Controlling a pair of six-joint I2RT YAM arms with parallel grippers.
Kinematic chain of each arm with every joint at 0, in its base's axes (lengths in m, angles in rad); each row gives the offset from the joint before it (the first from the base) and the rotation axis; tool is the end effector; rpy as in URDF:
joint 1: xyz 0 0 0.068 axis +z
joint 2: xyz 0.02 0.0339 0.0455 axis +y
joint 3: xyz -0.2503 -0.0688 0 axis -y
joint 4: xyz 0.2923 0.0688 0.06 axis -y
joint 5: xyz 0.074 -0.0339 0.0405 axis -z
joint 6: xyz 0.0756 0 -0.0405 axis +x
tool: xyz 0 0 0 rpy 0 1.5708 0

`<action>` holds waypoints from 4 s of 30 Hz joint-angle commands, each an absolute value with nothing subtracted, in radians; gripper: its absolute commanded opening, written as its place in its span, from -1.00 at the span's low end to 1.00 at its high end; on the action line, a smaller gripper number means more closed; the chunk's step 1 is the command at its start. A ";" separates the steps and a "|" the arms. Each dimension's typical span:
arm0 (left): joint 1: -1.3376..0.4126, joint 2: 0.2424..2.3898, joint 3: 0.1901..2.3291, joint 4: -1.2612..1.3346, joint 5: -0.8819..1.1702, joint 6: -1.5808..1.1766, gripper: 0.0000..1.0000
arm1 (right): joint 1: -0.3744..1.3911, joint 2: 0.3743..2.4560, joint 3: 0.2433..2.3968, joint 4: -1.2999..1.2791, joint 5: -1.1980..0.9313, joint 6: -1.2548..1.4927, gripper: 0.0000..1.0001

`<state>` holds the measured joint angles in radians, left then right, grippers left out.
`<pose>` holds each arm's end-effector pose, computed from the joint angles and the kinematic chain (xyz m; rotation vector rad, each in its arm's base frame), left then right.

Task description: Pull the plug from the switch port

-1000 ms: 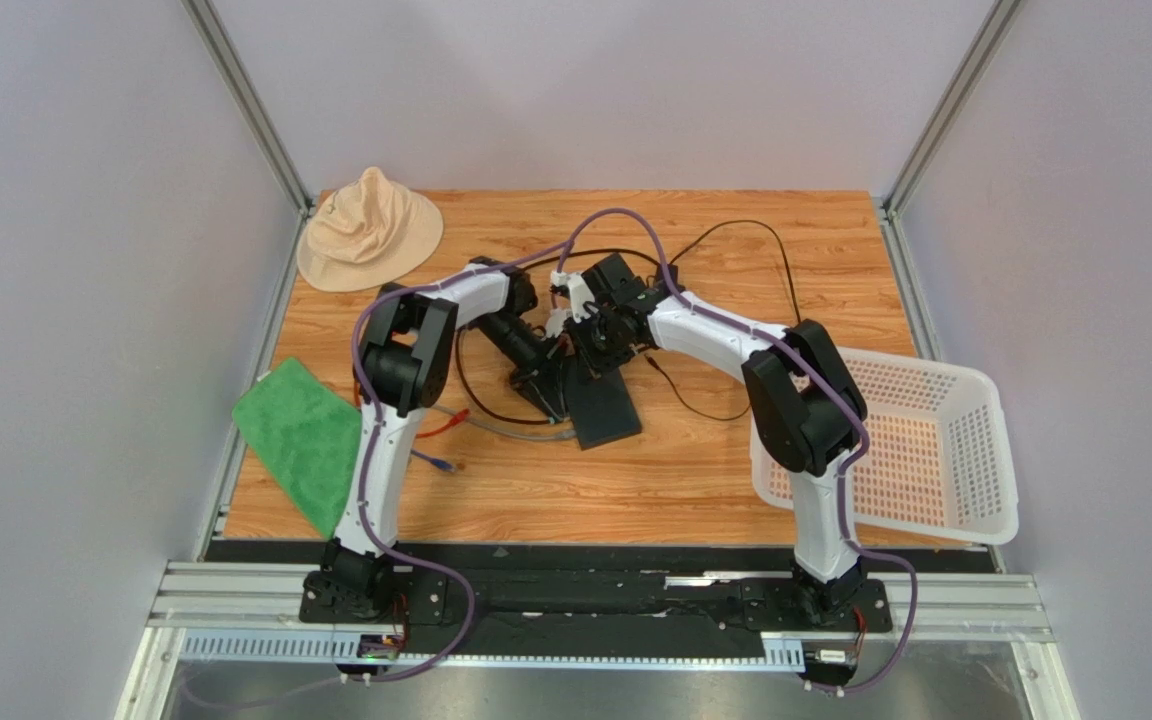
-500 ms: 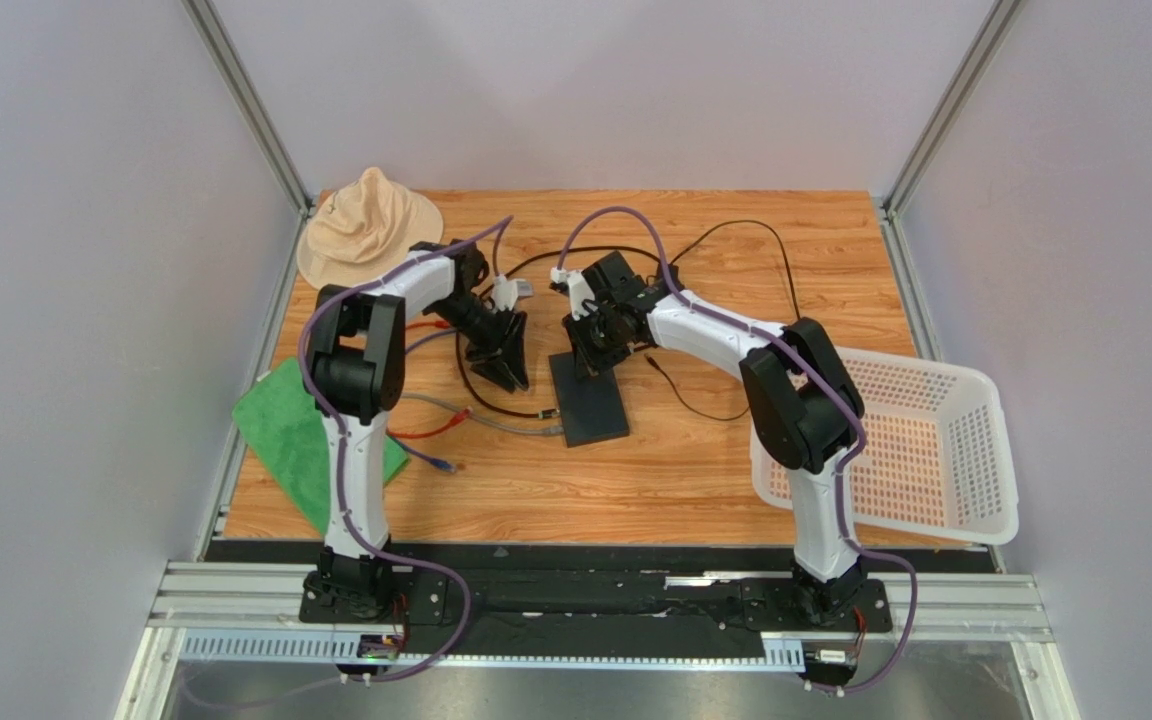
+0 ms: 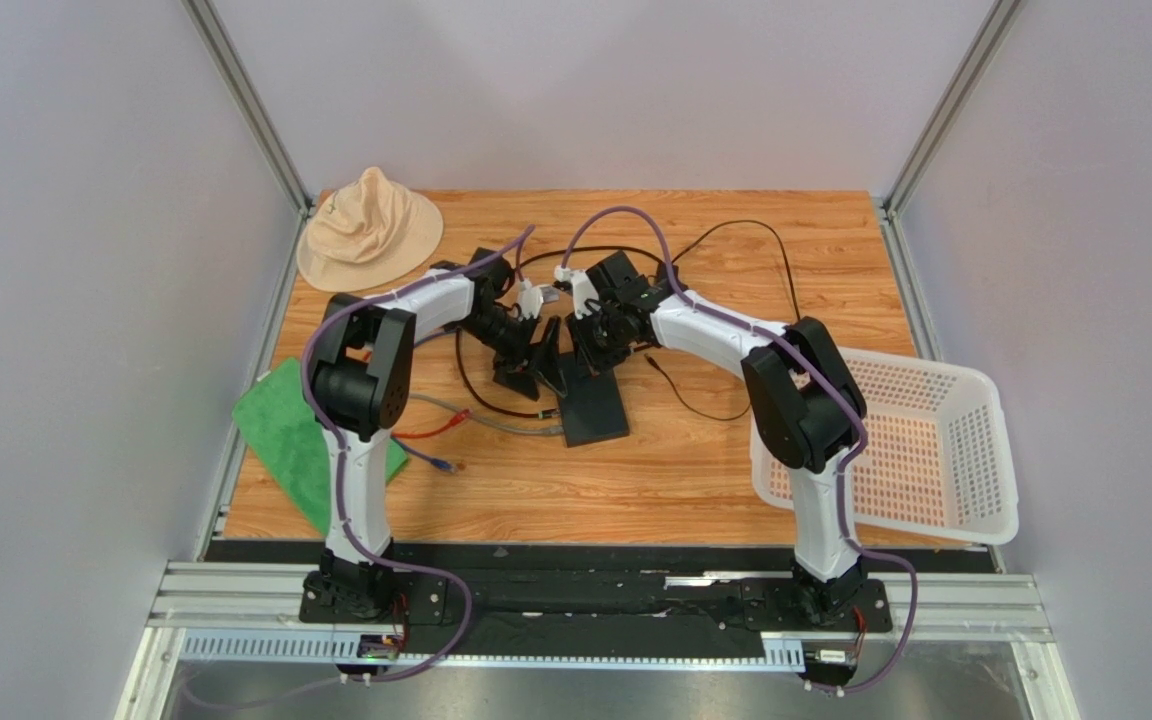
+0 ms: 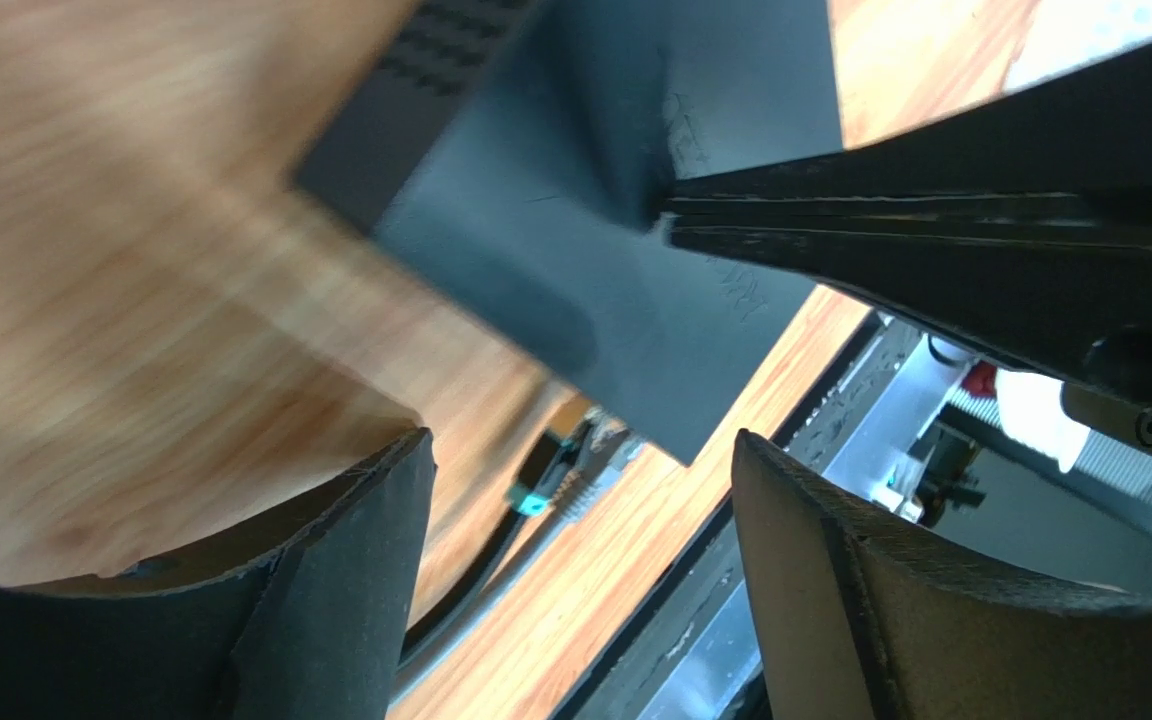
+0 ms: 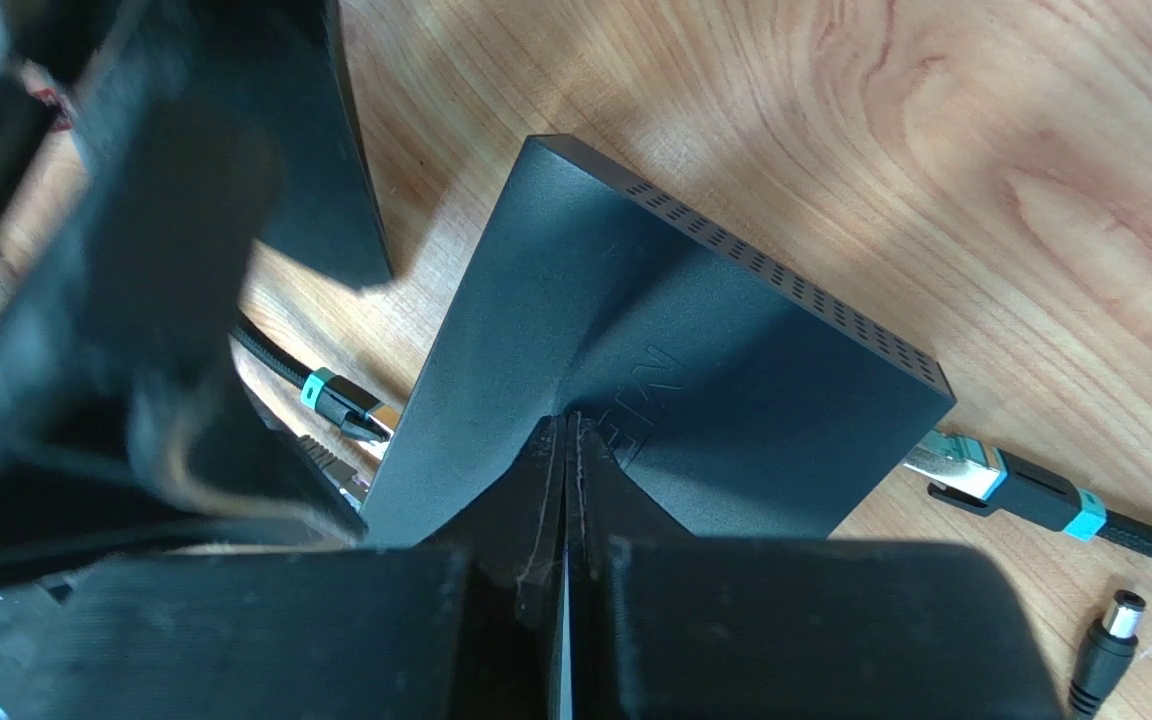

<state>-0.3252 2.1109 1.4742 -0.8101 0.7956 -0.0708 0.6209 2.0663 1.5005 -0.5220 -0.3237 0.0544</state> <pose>0.3950 -0.1902 0.0767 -0.4360 -2.8219 1.2108 0.3810 0.3021 0.0986 -0.8657 2.5824 0.6413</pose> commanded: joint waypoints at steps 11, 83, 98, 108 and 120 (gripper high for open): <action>-0.351 2.069 1.379 -0.776 0.815 0.057 0.16 | 0.598 2.168 1.353 -0.718 -0.190 0.048 -0.99; -0.284 2.221 1.707 -1.255 0.354 0.120 -1.00 | 0.560 2.287 1.385 -0.795 -0.204 0.038 -0.99; -0.396 2.283 1.792 -1.284 0.228 0.117 -1.00 | 0.563 1.793 1.305 -0.454 -0.400 -0.333 -0.39; -0.410 2.316 1.833 -1.295 0.268 0.129 -1.00 | 0.656 1.829 1.293 -0.279 -0.520 -0.299 -0.67; -0.402 2.315 1.824 -1.304 0.330 0.132 -1.00 | 0.738 1.962 1.305 -0.216 -0.413 -0.272 -0.82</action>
